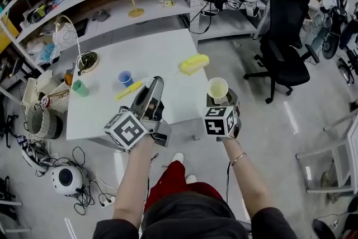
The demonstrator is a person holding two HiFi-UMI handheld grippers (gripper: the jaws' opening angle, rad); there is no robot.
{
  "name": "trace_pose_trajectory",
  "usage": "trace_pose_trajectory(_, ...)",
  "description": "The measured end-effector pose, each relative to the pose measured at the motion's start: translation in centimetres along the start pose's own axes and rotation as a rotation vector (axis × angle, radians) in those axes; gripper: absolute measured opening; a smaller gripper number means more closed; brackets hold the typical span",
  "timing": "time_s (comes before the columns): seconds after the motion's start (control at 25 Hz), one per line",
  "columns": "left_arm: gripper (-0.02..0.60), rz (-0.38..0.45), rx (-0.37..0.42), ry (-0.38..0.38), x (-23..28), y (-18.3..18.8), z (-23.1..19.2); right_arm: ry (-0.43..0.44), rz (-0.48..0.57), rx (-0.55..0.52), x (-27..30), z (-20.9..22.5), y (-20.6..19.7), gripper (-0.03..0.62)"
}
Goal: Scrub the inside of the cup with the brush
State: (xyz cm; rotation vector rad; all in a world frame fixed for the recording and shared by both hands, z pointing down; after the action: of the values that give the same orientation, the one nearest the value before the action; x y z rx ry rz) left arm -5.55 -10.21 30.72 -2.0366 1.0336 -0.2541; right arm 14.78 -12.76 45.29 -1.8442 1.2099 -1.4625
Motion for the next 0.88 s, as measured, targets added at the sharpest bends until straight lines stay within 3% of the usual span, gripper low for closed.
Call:
trace_pose_trajectory(0.2, 0.043, 0.057, 0.154, 0.098, 0.3, 0.4, -0.4, 0.056, 0.005, 0.051, 0.8, -1.7, 0.5, 0.239)
trace_pose_trajectory(0.44, 0.043, 0.053, 0.346, 0.196, 1.3, 0.1, -1.8, 0.114, 0.012, 0.073, 2.5, -3.6, 1.2, 0.239)
trace_pose_trajectory(0.88, 0.043, 0.003, 0.472, 0.264, 4.4, -0.5, -5.9, 0.185, -0.023, 0.075, 7.5, -5.8, 1.3, 0.239)
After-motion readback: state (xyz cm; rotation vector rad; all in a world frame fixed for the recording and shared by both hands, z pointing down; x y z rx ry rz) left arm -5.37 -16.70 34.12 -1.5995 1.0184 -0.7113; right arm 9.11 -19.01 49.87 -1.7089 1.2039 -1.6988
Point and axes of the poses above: the fingertips, and each gripper's own axes: x forward along the fingers, z to its right, y out of its top, the point moved 1 cm from there along -x, backward along the fingers, and after that the axes turned 4 degrees about -z, right-handed, at the moved point
